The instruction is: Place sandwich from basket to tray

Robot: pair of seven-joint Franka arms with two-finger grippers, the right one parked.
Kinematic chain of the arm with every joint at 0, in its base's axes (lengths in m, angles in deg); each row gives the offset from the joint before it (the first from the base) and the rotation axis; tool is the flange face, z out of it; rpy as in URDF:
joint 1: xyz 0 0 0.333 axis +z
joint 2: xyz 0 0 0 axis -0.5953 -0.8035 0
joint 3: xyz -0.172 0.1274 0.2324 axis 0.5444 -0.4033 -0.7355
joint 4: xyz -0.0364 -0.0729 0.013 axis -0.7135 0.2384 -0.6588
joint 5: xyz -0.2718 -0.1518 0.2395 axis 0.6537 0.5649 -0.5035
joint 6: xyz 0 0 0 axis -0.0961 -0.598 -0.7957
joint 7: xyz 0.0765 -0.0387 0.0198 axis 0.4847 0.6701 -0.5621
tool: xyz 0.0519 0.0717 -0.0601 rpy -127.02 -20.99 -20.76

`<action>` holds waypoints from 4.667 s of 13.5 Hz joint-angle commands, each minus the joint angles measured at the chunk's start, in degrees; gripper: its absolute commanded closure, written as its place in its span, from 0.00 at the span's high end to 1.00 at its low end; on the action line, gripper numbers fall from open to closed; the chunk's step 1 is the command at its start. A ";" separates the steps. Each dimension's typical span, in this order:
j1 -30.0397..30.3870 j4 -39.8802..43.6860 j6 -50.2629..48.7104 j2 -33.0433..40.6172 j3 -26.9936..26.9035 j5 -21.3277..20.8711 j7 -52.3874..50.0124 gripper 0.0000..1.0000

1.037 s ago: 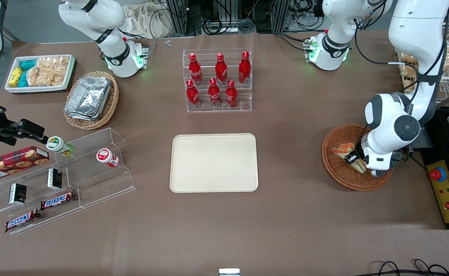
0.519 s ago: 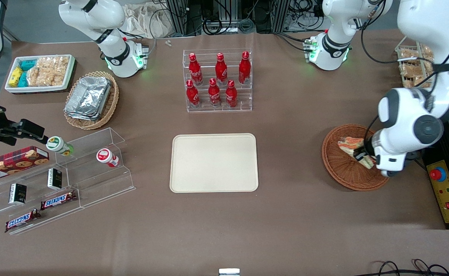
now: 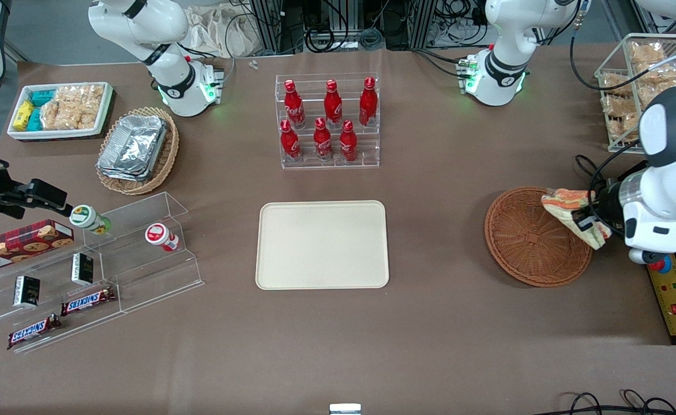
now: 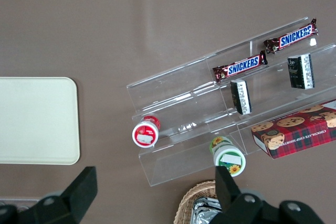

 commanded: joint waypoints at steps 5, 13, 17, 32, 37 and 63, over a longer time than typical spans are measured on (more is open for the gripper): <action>-0.74 3.59 -3.86 -1.25 3.20 -0.33 7.45 0.19; -0.74 3.58 -5.17 -2.48 15.15 0.20 3.23 0.19; -4.15 4.11 -1.59 -6.69 21.93 -0.24 2.18 0.26; -18.23 5.96 33.93 -31.21 21.67 -5.95 0.07 0.26; -17.79 5.87 33.15 -30.61 21.58 -5.95 -0.28 1.00; 4.64 7.81 -9.92 1.73 7.48 -4.13 26.24 1.00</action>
